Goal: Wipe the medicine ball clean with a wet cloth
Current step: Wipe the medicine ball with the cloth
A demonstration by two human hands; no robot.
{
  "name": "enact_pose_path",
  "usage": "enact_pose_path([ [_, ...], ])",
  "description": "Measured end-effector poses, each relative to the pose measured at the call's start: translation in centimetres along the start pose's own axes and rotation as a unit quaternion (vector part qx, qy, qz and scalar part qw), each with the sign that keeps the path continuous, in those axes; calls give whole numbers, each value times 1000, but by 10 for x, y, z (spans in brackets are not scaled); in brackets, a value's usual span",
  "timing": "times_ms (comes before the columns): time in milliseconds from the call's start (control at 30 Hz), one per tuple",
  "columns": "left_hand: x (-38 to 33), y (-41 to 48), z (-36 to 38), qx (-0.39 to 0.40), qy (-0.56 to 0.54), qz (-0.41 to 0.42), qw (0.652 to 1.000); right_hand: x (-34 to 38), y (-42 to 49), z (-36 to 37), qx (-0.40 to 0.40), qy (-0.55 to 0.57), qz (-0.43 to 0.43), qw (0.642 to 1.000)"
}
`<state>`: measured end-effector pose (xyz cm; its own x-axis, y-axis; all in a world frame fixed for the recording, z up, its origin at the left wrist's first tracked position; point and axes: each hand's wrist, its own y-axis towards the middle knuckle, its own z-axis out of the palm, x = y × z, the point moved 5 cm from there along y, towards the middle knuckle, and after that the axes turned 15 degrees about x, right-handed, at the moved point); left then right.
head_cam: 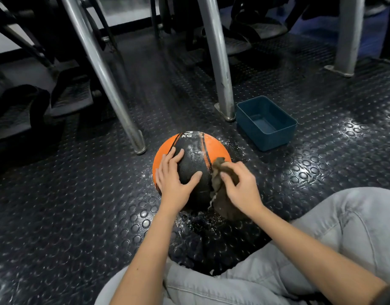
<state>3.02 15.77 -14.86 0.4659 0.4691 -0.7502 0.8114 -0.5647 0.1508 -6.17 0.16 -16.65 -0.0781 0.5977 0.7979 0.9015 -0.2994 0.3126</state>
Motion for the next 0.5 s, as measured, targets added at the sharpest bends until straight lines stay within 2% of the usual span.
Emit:
enact_pose_path([
  [100, -1, 2, 0, 1, -2, -7, 1000, -19, 18, -11, -21, 36, 102, 994],
  [167, -2, 2, 1, -4, 4, -6, 1000, -22, 15, -9, -33, 43, 137, 989],
  [233, 0, 2, 0, -12, 10, -5, 1000, -16, 0, -1, -51, 38, 121, 991],
  [333, 2, 2, -1, 6, 12, -3, 1000, -8, -28, 14, -37, 25, 83, 996],
  [500, 4, 7, -7, 6, 2, -3, 1000, 5, -39, 21, 66, -96, -5, 993],
])
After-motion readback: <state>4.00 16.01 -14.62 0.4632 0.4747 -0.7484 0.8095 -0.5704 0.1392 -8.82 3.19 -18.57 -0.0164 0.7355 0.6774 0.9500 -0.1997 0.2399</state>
